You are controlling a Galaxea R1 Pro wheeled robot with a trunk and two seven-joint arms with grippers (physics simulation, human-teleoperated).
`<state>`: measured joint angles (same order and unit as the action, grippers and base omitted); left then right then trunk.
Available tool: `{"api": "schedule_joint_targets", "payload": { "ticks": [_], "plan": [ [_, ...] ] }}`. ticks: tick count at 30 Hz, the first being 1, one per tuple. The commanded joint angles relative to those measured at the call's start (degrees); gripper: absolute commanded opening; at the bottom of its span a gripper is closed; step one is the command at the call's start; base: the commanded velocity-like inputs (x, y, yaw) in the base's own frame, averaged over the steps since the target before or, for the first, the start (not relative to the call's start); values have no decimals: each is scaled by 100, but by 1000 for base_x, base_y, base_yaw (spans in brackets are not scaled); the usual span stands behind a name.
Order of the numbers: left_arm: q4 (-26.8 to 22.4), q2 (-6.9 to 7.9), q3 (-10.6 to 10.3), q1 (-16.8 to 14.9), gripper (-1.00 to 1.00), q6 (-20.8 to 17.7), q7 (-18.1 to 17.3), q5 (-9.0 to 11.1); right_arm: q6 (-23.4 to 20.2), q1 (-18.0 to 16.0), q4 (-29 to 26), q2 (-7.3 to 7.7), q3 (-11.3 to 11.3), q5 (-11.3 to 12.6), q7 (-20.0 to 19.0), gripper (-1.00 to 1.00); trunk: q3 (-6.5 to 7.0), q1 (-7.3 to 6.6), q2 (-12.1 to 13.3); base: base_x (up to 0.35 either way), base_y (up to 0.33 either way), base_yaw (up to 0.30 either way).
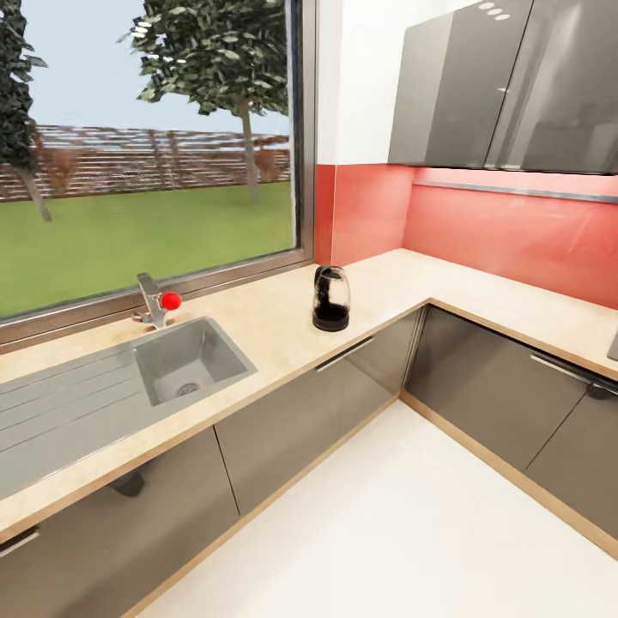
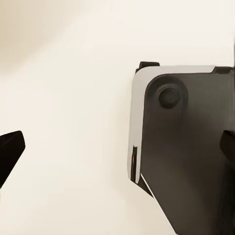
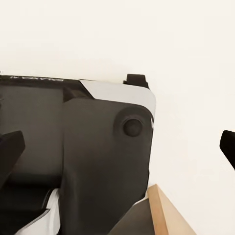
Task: Set up a coffee station on the kitchen countertop: keep the coffee maker on the countertop, move the bottle of coffee from the kitchen shelf to the counter next to the coffee maker, place a paper coffee filter on top of the coffee maker, put the saucer next to the coffee maker with the coffee cup on the saucer, and place the electric kettle next to the coffee maker.
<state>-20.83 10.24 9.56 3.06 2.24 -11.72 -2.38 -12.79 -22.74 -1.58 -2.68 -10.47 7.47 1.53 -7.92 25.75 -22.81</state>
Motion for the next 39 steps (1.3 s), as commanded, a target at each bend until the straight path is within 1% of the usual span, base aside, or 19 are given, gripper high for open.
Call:
{"api": "schedule_joint_targets", "payload": {
  "ticks": [1, 2, 5, 11, 17, 27, 34, 39],
  "plan": [
    [-9, -4, 46, -1, 100, 110, -41, -26, -23, -2, -13, -2, -50, 60, 15, 100, -10, 3, -11, 0, 0, 0],
    [-9, -4, 49, -3, 100, 199, -42, -26, -10, -2, -15, -3, -52, 59, 15, 100, -10, 3, -11, 0, -19, 0],
    [-9, -9, 54, -6, 100, 305, -41, -26, 72, -2, -17, -4, -54, 55, 14, 100, -10, 3, -11, 19, -113, 0],
    [-15, -14, 62, -14, 100, 351, -41, -26, 396, -2, 2, 20, -52, 29, 14, 100, -10, 3, -11, 90, -232, 0],
    [-17, -19, 62, -15, 100, 364, -41, -26, 480, 3, 10, 46, -51, 19, 8, 100, -10, 3, -11, 139, -263, -24],
    [-17, -32, 63, -23, 100, 371, -34, -21, 488, 7, 14, 48, -51, 18, 3, 100, -10, 3, -11, 153, -261, -233],
    [-17, -31, 63, -30, 100, 374, -32, -17, 488, 7, 15, 48, -51, 18, 5, 100, -10, 3, -11, 258, -172, -263],
    [-10, -31, 63, -25, 100, 374, -32, -17, 488, 7, 15, 48, -51, 18, 12, 100, -10, 3, -11, 284, -146, -99]
  ]
}}
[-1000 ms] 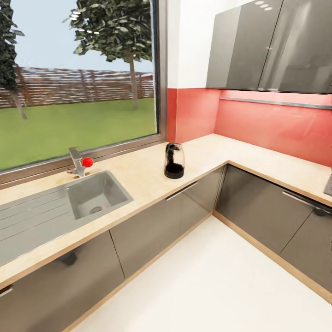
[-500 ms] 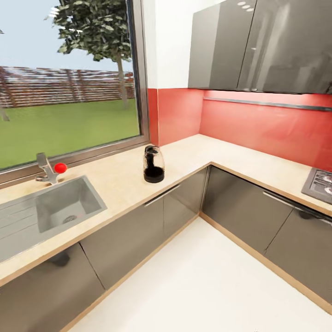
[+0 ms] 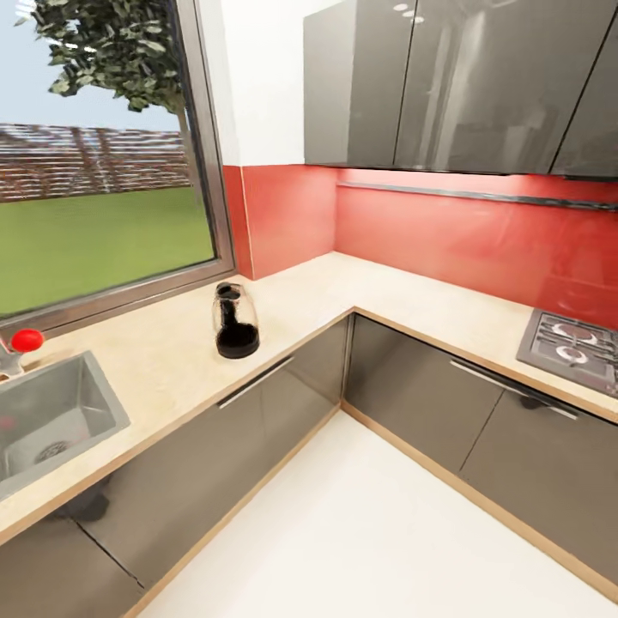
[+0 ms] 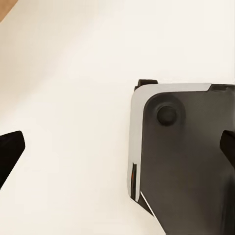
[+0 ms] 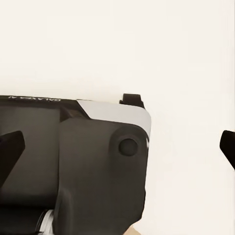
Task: Set up a coffee station on the kitchen countertop: keep the coffee maker on the countertop, move the bottle of coffee from the kitchen shelf to the counter next to the coffee maker, place a paper coffee filter on top of the coffee maker, put the saucer next to the coffee maker with the coffee cup on the saucer, and place the electric kettle next to the coffee maker.
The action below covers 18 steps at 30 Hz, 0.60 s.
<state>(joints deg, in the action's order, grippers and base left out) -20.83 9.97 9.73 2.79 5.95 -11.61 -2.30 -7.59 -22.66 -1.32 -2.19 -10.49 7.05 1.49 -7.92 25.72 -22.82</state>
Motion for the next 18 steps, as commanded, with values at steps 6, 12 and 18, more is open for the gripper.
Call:
{"api": "schedule_joint_targets", "payload": {
  "ticks": [6, 12, 18],
  "plan": [
    [-12, -11, 53, -2, 100, 3, -43, -25, -33, -2, -17, 7, -49, 60, 18, 100, -10, 6, -10, 281, -165, -11],
    [-9, -12, 55, 1, 100, 3, -43, -26, -35, -2, -18, 8, -49, 60, 18, 100, -10, 6, -10, 280, -168, -1],
    [-8, -5, 55, 3, 100, 10, -43, -25, -33, -2, -18, 8, -49, 60, 18, 100, -10, 6, -10, 262, -171, 0]
  ]
}}
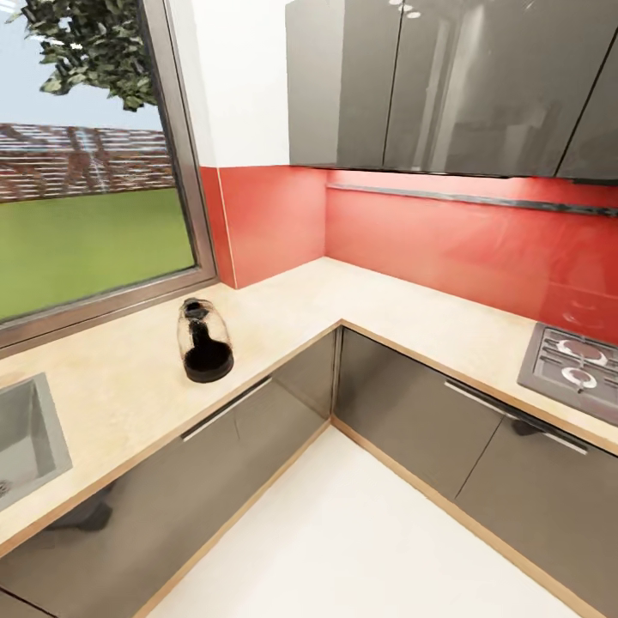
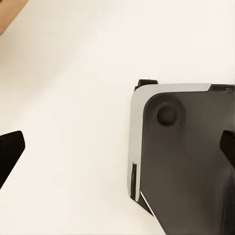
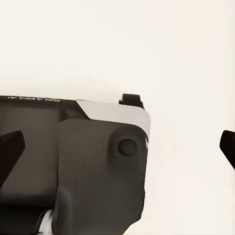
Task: Set up a coffee station on the kitchen countertop: keep the coffee maker on the countertop, move the bottle of coffee from the kitchen shelf to the counter next to the coffee maker, place a paper coffee filter on top of the coffee maker, put the saucer next to the coffee maker with the coffee cup on the saucer, and place the electric kettle next to the coffee maker.
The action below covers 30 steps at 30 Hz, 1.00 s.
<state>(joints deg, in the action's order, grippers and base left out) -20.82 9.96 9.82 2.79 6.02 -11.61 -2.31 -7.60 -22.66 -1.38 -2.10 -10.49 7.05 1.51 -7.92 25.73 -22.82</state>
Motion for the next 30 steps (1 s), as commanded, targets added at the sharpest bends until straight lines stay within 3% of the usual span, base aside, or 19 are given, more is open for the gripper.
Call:
{"api": "schedule_joint_targets", "payload": {
  "ticks": [1, 16, 30],
  "plan": [
    [-10, -4, 46, 2, 100, 3, -43, -24, -34, -2, -11, -1, -49, 60, 16, 100, -10, 6, -10, 248, -173, 0],
    [-10, -7, 46, 2, 100, 4, -43, -24, -33, -2, -11, -1, -49, 60, 16, 100, -10, 6, -10, 228, -195, 17],
    [-6, -3, 53, 2, 100, 4, -43, -24, -40, -2, -11, -1, -50, 60, 12, 100, -10, 6, -10, 90, -252, 217]
  ]
}}
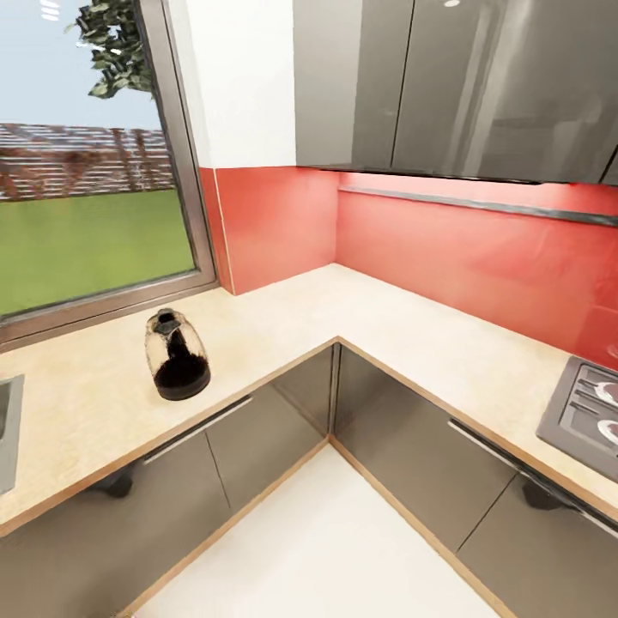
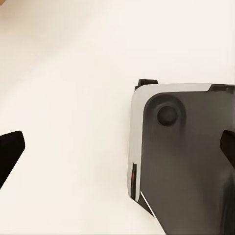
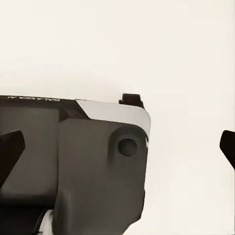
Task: Set up a coffee station on the kitchen countertop: keep the coffee maker on the countertop, move the bottle of coffee from the kitchen shelf to the counter next to the coffee maker, place a paper coffee filter on top of the coffee maker, put the saucer next to the coffee maker with the coffee cup on the saucer, and place the electric kettle next to the coffee maker.
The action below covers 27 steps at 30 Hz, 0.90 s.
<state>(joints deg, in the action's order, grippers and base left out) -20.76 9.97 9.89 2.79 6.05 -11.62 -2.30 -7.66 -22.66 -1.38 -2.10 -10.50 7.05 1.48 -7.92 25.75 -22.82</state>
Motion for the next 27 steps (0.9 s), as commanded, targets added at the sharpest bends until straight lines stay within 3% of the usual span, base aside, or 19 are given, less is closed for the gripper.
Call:
{"api": "schedule_joint_targets", "payload": {
  "ticks": [1, 15, 23, 27],
  "plan": [
    [-13, -4, 46, 2, 100, 2, -42, -25, -33, -1, -12, -1, -49, 60, 14, 100, -10, 3, -10, 0, -276, 240],
    [-8, 3, 83, 2, 100, 2, -42, -20, -33, -1, -12, -1, -51, 60, 10, 100, -10, 3, -10, 0, -274, 240],
    [180, 63, 98, 10, 100, -32, -1, 8, -33, -1, -12, -1, -57, 54, 8, 100, -10, 3, -10, 0, -64, 240],
    [595, 30, 49, 15, 100, -41, 537, -7, -33, -1, -12, -1, -58, 51, 2, 100, -10, 3, -10, 0, -3, 240]
  ]
}}
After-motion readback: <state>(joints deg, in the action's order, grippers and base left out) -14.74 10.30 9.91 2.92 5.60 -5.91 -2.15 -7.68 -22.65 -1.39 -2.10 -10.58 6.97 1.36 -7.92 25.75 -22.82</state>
